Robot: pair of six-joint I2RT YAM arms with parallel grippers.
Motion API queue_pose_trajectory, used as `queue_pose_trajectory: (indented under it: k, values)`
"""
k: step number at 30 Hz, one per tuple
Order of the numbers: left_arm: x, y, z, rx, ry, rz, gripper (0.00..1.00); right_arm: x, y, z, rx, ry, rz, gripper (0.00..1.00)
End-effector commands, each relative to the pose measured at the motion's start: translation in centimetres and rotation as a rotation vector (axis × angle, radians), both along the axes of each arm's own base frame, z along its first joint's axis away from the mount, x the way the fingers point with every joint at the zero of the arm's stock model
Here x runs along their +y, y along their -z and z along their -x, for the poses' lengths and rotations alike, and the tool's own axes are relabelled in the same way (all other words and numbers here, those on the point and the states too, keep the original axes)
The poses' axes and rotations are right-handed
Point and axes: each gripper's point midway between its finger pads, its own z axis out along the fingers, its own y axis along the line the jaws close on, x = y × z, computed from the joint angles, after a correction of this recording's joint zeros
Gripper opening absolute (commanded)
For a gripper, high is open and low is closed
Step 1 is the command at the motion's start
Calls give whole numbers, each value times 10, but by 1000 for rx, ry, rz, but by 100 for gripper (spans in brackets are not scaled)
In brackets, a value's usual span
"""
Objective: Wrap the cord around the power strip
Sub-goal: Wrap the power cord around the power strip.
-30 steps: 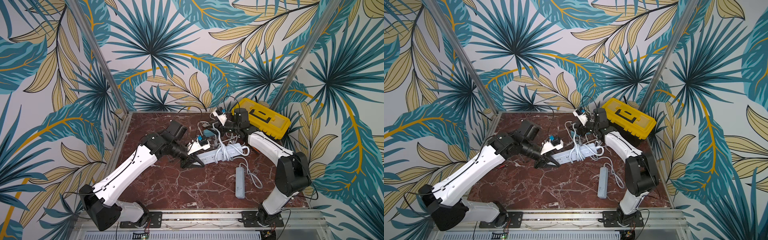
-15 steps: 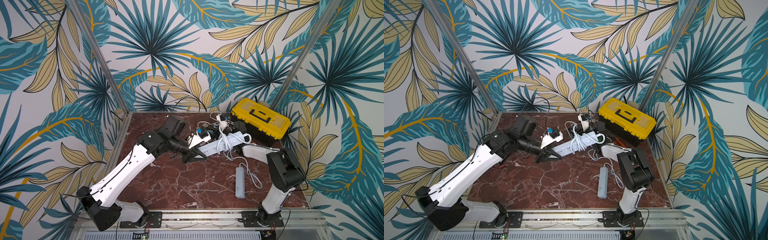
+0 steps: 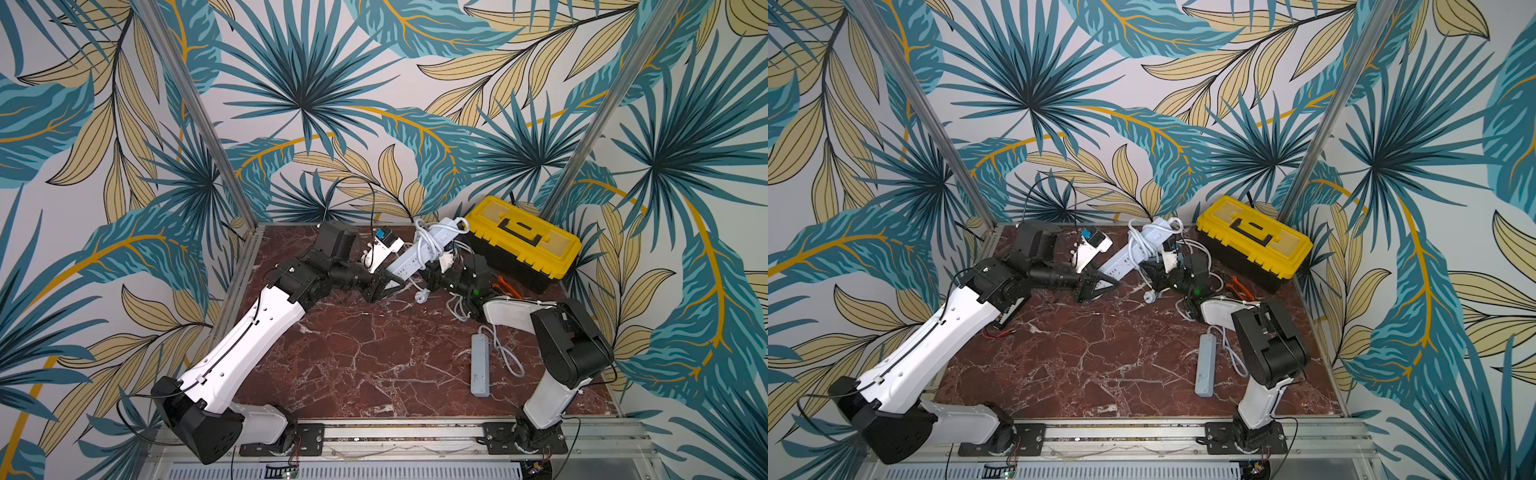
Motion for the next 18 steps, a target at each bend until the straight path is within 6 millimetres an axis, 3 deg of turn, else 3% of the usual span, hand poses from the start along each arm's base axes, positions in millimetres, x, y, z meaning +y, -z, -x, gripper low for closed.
queue_pose_trajectory:
  k: [1, 5, 9, 11, 14, 18]
  values:
    - [11, -40, -29, -124, -149, 90, 0, 20, 11, 30, 45, -11, 109, 3]
    - [47, -14, -65, -182, -375, -57, 0, 42, 20, 71, 60, -65, 252, 0]
    - [94, 37, -94, -213, -537, -322, 0, 22, 23, 95, 15, 8, 467, 0]
    - [110, 77, -97, -160, -553, -481, 0, 8, 18, 107, -61, 39, 642, 0]
    - [107, 128, -85, -26, -469, -577, 0, -8, 1, 118, -194, 48, 836, 0]
    - [80, 167, -50, 154, -293, -554, 0, -31, -43, 106, -412, 124, 1053, 0]
